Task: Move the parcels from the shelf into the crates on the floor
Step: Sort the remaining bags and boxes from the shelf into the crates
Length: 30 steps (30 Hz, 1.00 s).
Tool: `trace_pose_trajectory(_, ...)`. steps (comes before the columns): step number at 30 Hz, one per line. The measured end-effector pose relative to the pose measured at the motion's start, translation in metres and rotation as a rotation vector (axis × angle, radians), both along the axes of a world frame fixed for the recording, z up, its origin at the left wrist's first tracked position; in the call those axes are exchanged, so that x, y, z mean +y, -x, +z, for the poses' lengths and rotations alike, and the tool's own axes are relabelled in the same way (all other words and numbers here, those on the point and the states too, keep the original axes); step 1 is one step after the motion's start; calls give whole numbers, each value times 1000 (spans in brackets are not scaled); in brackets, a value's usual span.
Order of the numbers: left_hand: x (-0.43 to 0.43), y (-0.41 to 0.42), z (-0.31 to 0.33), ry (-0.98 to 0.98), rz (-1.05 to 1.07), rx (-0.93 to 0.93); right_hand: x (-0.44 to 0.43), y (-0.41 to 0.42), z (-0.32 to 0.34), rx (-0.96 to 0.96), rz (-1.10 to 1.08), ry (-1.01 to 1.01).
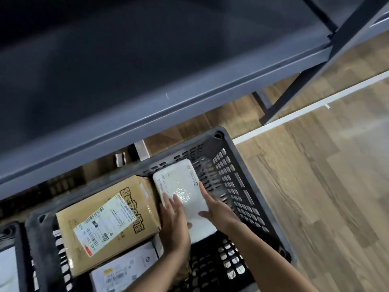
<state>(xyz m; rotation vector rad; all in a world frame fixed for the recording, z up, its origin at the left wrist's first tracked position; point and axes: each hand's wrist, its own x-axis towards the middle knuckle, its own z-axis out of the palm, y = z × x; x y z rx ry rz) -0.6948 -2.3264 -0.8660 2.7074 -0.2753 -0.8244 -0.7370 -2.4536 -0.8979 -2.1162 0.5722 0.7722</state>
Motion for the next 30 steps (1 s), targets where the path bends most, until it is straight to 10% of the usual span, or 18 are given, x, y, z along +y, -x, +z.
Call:
trace_pose_trajectory(8, -13, -28, -6, -267, -416, 58, 3, -3, 2, -61, 518, 298)
trace_pose_trajectory(20, -17, -50, 11, -419, -646, 51, 1, -9, 27, -56, 482, 365)
trace_pose_trajectory(30, -4, -67, 135, -281, -570, -98, -15, -21, 181, -190, 342, 287)
